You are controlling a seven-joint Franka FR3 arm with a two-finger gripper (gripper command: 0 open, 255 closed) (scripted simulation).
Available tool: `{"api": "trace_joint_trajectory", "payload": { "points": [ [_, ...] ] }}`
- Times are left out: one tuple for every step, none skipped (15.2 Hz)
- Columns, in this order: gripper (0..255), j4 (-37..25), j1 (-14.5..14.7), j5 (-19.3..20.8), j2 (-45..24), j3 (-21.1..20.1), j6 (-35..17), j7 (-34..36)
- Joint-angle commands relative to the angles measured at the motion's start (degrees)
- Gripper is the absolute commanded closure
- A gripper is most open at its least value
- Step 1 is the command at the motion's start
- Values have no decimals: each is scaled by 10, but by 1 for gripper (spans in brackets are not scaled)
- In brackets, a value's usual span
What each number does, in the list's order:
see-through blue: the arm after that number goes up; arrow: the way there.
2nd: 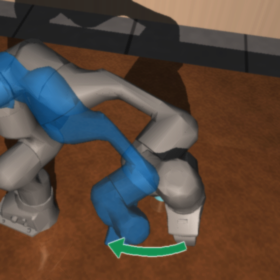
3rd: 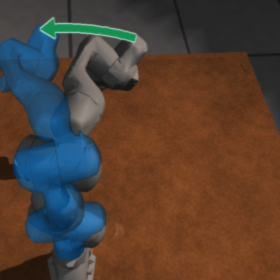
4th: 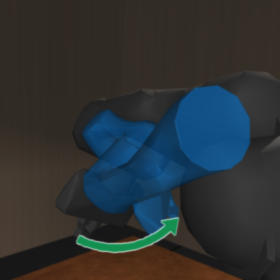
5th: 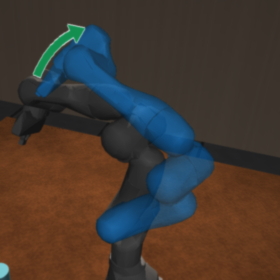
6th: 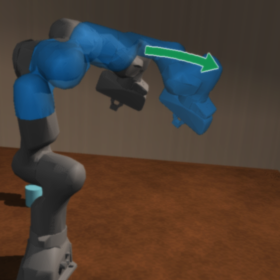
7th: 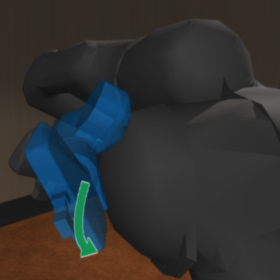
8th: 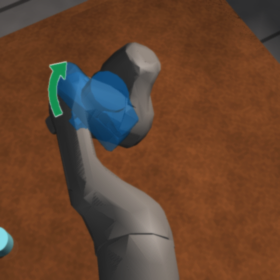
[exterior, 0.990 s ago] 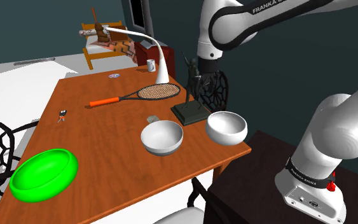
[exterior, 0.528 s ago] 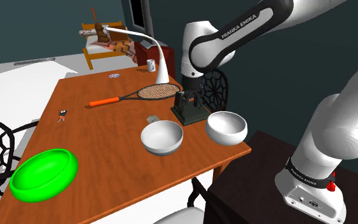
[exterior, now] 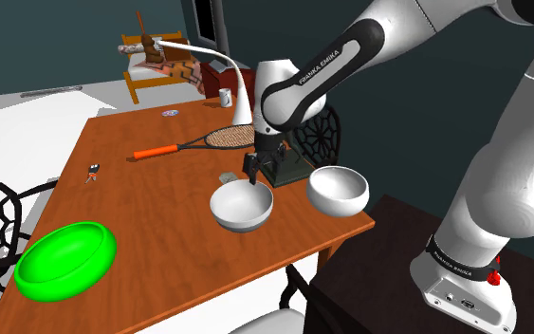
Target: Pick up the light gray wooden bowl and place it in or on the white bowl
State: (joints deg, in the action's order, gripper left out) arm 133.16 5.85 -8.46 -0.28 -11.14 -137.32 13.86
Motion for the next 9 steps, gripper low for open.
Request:
{"api": "trace_joint_trajectory", "payload": {
  "points": [
    [0,2,1,1,-14,-1,-16,1],
    [0,4,1,2,-20,-1,-24,2],
    [0,5,2,2,-26,-2,-32,2],
    [0,7,3,4,-36,-2,-44,3],
    [0,7,3,4,-36,-2,-44,3],
    [0,7,3,4,-36,-2,-44,3],
    [0,7,3,4,-36,-2,-44,3],
    [0,7,3,4,-36,-2,-44,3],
    [0,7,3,4,-36,-2,-44,3]
  ]
}}
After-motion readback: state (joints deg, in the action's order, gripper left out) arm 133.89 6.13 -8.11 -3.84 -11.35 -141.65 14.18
